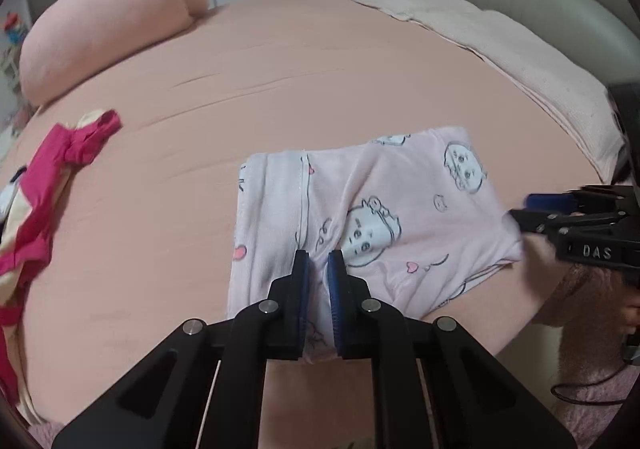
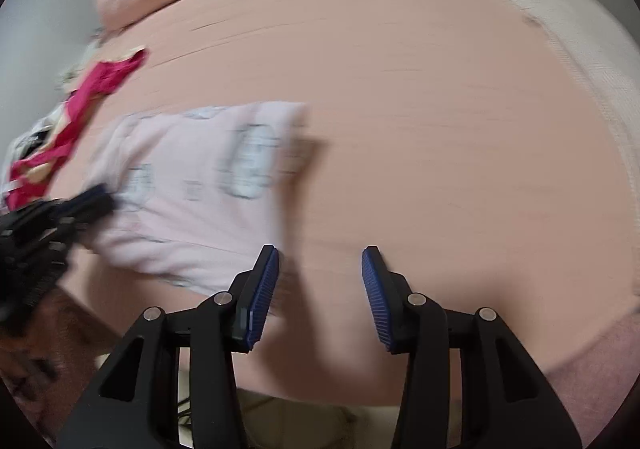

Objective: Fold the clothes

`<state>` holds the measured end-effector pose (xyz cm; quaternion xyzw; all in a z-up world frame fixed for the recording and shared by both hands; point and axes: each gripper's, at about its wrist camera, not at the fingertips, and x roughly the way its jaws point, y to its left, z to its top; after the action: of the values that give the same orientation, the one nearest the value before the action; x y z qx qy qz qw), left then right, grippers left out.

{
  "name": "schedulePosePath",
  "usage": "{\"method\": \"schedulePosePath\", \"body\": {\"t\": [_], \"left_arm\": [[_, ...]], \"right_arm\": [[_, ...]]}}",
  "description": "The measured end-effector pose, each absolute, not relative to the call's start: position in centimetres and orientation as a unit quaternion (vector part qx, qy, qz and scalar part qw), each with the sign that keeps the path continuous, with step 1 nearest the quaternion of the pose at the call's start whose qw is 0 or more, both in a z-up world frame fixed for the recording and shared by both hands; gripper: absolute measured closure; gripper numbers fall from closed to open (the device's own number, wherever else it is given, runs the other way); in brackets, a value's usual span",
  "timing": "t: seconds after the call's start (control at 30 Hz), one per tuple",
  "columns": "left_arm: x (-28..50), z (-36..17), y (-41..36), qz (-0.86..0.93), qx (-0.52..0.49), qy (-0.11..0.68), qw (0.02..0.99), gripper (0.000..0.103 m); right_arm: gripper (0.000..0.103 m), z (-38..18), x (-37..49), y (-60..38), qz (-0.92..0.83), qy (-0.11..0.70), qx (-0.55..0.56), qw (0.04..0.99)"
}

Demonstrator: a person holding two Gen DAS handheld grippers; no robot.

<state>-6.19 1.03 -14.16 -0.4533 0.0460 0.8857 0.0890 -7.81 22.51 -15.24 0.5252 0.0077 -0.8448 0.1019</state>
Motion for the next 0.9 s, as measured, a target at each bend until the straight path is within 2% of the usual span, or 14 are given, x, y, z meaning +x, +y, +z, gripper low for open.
{"method": "schedulePosePath", "body": {"t": [0.03, 0.1, 0.13, 0.2, 0.27, 0.37, 0.53, 0.57, 0.63, 0.7, 0.77, 0.83, 0.9], "left_arm": [[-5.8, -14.0, 1.1, 0.888, -0.449, 0.039, 0.095, 0.087], [-5.1, -14.0, 1.3, 0.892, -0.437, 0.011, 0.117, 0.064], [-5.0, -14.3, 1.6, 0.891, -0.436, 0.005, 0.123, 0.061], [-4.9, -15.1, 2.3, 0.889, -0.439, 0.012, 0.125, 0.061], [-5.0, -15.8, 2.8, 0.888, -0.443, 0.026, 0.12, 0.061], [-5.2, -16.4, 2.7, 0.884, -0.451, 0.033, 0.119, 0.061], [-4.7, -15.5, 1.0, 0.886, -0.449, 0.028, 0.112, 0.061], [-4.5, -15.1, 0.5, 0.888, -0.446, 0.021, 0.11, 0.061], [-3.8, -14.0, -0.7, 0.895, -0.432, -0.017, 0.11, 0.061], [-3.4, -13.3, -2.3, 0.899, -0.417, -0.069, 0.115, 0.061], [-3.5, -13.2, -3.5, 0.902, -0.409, -0.091, 0.101, 0.06], [-4.4, -13.4, -4.1, 0.902, -0.413, -0.091, 0.081, 0.06], [-6.0, -13.2, -3.9, 0.902, -0.416, -0.091, 0.071, 0.06]], "right_arm": [[0.059, -15.1, -7.6, 23.2, -0.848, 0.003, 0.522, 0.095], [0.059, -14.9, -7.5, 24.1, -0.844, -0.051, 0.52, 0.12], [0.059, -14.6, -7.5, 24.0, -0.843, -0.069, 0.515, 0.136], [0.059, -14.1, -7.3, 22.8, -0.847, -0.07, 0.499, 0.169], [0.06, -14.2, -7.1, 21.1, -0.848, -0.034, 0.496, 0.183], [0.06, -16.0, -6.2, 19.1, -0.84, 0.054, 0.513, 0.166], [0.059, -15.9, -6.0, 20.5, -0.846, 0.093, 0.511, 0.12], [0.063, -15.9, -6.4, 21.2, -0.848, 0.108, 0.51, 0.095], [0.063, -15.6, -7.0, 23.0, -0.849, 0.07, 0.515, 0.093], [0.061, -14.7, -8.3, 24.2, -0.847, -0.042, 0.513, 0.129], [0.061, -14.0, -8.9, 24.9, -0.847, -0.1, 0.499, 0.156], [0.061, -13.6, -9.3, 24.3, -0.851, -0.105, 0.488, 0.163], [0.061, -13.4, -10.5, 22.7, -0.855, -0.069, 0.489, 0.158]]}}
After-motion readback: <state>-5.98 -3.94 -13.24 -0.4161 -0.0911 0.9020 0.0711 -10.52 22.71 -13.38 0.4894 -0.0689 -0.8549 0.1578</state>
